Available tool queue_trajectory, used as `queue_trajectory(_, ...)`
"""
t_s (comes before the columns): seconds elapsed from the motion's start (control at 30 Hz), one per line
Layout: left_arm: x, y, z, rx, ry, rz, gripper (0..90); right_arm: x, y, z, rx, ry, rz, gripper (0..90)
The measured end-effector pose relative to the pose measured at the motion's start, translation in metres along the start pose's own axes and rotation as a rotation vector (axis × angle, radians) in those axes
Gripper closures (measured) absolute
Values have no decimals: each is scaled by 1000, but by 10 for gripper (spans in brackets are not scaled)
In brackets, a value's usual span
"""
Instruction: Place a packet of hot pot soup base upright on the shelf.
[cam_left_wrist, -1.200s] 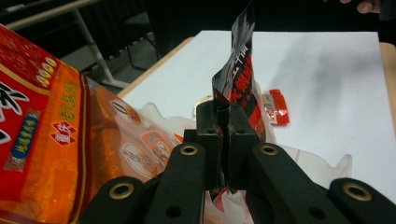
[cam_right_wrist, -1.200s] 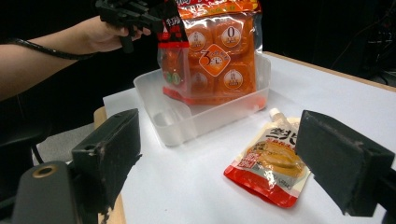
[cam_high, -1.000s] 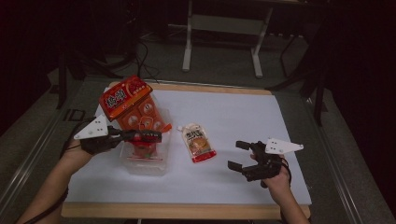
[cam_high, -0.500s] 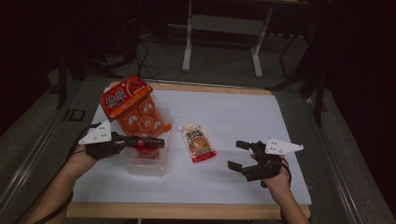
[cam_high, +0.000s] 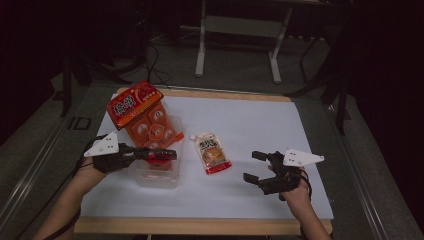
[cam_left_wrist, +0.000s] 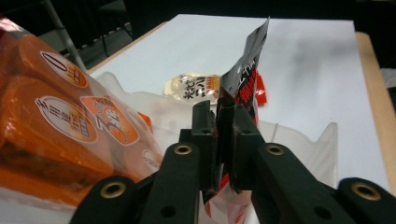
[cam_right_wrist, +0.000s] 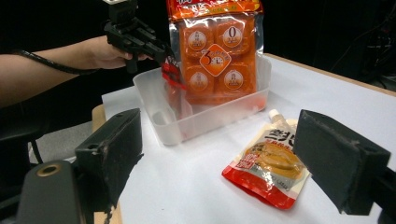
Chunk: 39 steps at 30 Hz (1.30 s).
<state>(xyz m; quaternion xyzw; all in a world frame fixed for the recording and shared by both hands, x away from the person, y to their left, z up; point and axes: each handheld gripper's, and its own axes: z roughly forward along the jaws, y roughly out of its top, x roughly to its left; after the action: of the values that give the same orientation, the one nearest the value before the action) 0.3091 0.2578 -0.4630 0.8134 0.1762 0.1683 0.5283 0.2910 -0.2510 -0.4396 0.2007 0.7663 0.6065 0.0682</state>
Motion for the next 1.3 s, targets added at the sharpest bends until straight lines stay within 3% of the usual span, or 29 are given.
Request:
queue_trajectory(0.23, -3, -1, -3, -20, 40, 10, 686, 0, 0, -1, 2, 0, 3, 154)
queue_trajectory(0.43, -7, 8, -5, -38, 42, -30, 504, 0, 0, -1, 0, 1, -2, 154)
queue_trajectory(0.47, -9, 11, -5, -33, 65, -41, 448, 0, 1, -1, -1, 2, -1, 154)
queue_trajectory(0.57, -12, 17, -6, -57, 81, -79, 341, 0, 1, -1, 0, 0, -4, 154)
queue_trajectory(0.67, -16, 25, -4, -63, 60, -90, 187, 0, 1, -1, 0, -2, -5, 154)
queue_trajectory(0.73, -19, 29, -3, -72, 32, -105, 144, 1, 2, -1, -2, -2, -8, 154)
queue_trajectory(0.83, -25, 36, 2, -66, 34, -98, 78, 1, 2, -2, -4, -3, -10, 154)
queue_trajectory(0.97, -34, 43, 7, -77, 25, -97, 22, 1, 2, -2, 2, -9, -15, 154)
queue_trajectory(1.3, -56, 51, 21, -63, -5, -80, 22, 0, 3, -2, 18, -28, -25, 154)
